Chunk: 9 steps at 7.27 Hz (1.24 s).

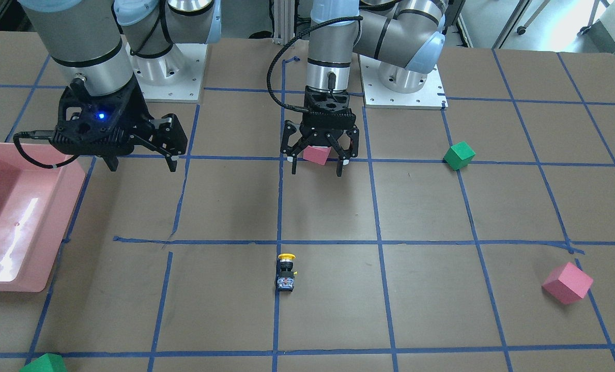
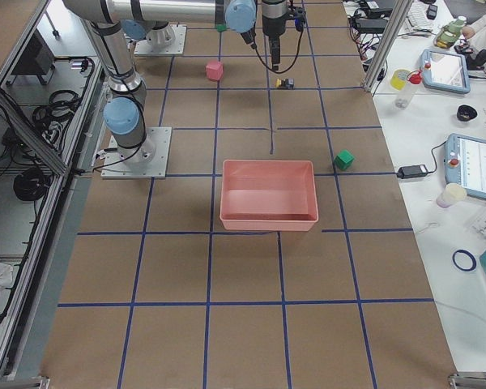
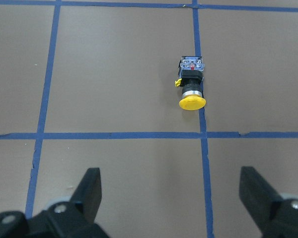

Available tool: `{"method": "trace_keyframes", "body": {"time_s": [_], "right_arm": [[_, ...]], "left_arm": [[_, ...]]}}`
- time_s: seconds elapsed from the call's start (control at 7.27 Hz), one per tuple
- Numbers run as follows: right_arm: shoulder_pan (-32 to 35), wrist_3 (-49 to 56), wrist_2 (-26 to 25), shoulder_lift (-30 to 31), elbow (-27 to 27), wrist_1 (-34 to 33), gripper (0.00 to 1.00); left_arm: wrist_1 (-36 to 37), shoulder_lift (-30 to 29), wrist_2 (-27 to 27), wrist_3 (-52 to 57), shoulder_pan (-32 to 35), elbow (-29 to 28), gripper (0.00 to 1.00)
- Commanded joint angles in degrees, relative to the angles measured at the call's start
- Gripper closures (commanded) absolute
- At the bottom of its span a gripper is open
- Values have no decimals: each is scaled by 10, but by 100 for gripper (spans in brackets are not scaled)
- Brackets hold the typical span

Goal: Align button upright
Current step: 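Move the left gripper over the lying button while the right gripper withdraws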

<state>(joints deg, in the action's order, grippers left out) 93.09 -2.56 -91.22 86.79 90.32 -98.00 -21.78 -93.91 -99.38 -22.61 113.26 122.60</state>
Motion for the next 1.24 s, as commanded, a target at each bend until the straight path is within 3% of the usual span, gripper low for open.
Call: {"method": "trace_keyframes", "body": {"time_s": [0.0,0.55,1.1], "right_arm": [[-1,0,-4,7,-1,39,0],[-1,-3,-4,7,-2,39,0],[0,-3,-5,11,-2,35,0]], "left_arm": [[0,-15,1,5,1,-3,0],[6,-56,0,43,1,-14,0],[252,-202,-8,43,1,-10,0]]}}
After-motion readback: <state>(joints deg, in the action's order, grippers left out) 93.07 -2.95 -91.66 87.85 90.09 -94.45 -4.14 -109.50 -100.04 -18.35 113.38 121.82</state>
